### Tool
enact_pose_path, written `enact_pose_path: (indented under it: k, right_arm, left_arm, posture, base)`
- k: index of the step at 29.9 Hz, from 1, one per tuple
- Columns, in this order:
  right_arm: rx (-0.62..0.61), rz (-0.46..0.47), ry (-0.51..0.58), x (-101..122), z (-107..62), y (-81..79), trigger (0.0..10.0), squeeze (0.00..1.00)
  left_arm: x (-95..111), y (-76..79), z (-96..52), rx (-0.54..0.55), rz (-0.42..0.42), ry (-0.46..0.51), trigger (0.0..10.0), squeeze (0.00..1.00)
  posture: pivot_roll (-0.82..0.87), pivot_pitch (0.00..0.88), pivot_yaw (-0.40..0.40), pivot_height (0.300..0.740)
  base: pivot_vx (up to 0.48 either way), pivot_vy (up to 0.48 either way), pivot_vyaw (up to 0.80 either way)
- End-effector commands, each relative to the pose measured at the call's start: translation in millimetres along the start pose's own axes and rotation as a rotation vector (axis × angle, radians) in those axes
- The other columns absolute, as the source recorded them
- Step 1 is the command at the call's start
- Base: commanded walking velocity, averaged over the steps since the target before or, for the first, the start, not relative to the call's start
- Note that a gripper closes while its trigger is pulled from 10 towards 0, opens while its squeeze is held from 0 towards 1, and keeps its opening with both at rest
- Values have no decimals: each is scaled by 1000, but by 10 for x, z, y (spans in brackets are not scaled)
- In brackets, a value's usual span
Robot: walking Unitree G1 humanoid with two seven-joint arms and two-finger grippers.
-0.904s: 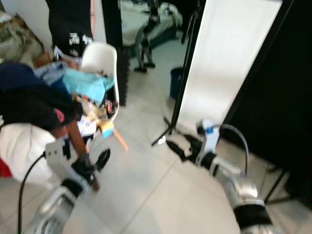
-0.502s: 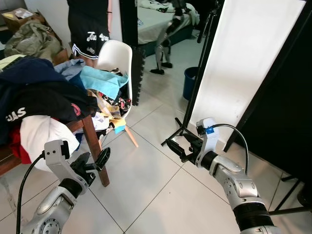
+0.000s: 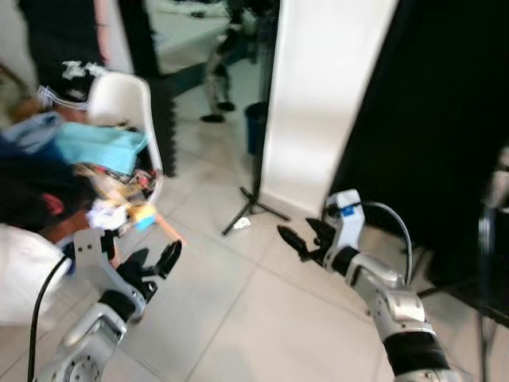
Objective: Hang hanger
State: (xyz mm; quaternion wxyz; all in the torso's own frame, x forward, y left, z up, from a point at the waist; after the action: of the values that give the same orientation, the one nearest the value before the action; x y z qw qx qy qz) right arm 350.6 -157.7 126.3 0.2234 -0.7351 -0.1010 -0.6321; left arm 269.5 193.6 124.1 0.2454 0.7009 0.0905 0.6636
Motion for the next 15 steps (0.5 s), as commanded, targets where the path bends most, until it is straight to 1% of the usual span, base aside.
enact_pose_path:
  k: [1,5,15]
  right_arm:
    - [-41,55,-9,-77,-10,21,10000,0]
    - [-92,59,11,-62,-27,67,10000,0]
    - [-133,58,16,-56,-37,103,10000,0]
  left_arm:
    - [-12,-31,-38,13,-4,-12,10000,0]
    - [-12,-30,-47,10,-9,-12,10000,0]
    - [-14,-20,-50,0,-22,-19,10000,0]
  posture:
    - [-10,110,-21,740]
    - [-14,110,-19,740]
    - [-15,113,-19,740]
  base:
    - [0,0,-800]
    - [0,0,-800]
    - [0,0,-800]
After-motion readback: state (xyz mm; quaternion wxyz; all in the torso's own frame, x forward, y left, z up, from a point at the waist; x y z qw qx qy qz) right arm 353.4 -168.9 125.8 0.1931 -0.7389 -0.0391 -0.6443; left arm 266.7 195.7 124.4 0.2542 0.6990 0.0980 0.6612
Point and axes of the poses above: a point about 5 cm out from each wrist's last joint towards the gripper, its own z axis pointing out of the wrist towards the gripper, its own x axis along the axis of the wrist's last joint, y = z × x, the point moved 2 cm from there along z, pointing out of the wrist towards the gripper
